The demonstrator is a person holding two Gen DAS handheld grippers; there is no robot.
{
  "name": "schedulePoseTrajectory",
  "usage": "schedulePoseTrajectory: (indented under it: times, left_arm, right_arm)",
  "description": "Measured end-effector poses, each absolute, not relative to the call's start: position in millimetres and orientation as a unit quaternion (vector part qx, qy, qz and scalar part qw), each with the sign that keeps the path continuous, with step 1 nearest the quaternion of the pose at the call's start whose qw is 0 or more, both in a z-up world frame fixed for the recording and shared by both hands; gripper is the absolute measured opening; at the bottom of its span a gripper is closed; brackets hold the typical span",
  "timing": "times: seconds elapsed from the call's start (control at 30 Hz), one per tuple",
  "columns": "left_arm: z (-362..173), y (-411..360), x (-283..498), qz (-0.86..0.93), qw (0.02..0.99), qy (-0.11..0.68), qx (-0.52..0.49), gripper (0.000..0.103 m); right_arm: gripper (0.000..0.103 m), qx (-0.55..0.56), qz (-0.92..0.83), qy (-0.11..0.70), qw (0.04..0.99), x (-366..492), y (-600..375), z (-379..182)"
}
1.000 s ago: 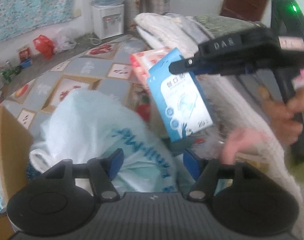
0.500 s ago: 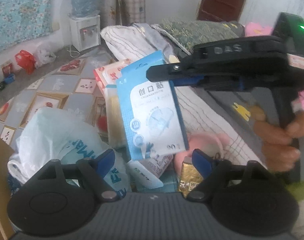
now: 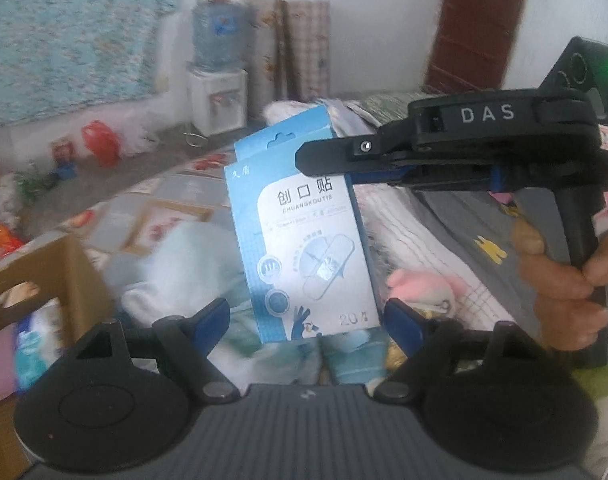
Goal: Organize soft objects
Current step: 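Lower the bandage box beside the wipes packet and open the right tool, then withdraw the open right tool from the box back to the pile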
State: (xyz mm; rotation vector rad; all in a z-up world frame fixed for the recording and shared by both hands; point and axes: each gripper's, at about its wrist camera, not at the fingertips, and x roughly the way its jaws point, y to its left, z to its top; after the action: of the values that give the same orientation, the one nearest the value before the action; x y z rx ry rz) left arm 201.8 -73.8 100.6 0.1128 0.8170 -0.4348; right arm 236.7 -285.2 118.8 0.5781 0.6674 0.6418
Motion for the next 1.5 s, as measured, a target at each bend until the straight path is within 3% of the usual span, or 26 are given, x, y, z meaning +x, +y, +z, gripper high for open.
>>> schedulePoseTrajectory:
  times: [0.4,0.8,1.27,1.43,1.5]
  left_arm:
    - [116,53,191,-0.071,0.92,0.384,-0.024,0.086]
    - [77,176,224,0.037,0.893,0.428,-0.134,0.085]
    - [59,187,220,0.039,0.885,0.441,-0.145,0.085]
    - [59,184,220,0.038,0.885,0.443,-0.141,0.085]
    - [59,183,220,0.039,0.885,0.441,-0.141,0.085]
  right_arm:
    - [0.019,0.266,0.409,0.376,0.788,276,-132,142]
    - [0.019,0.163,0.353,0.467,0.794,343,1,92]
    - [0.023,0.068,0.274,0.482,0.829,398,39,35]
    - [0.03,0.038,0.271,0.46,0.845,399,41,36]
    - [0.04,0.037,0.266,0.454,0.85,397,39,40]
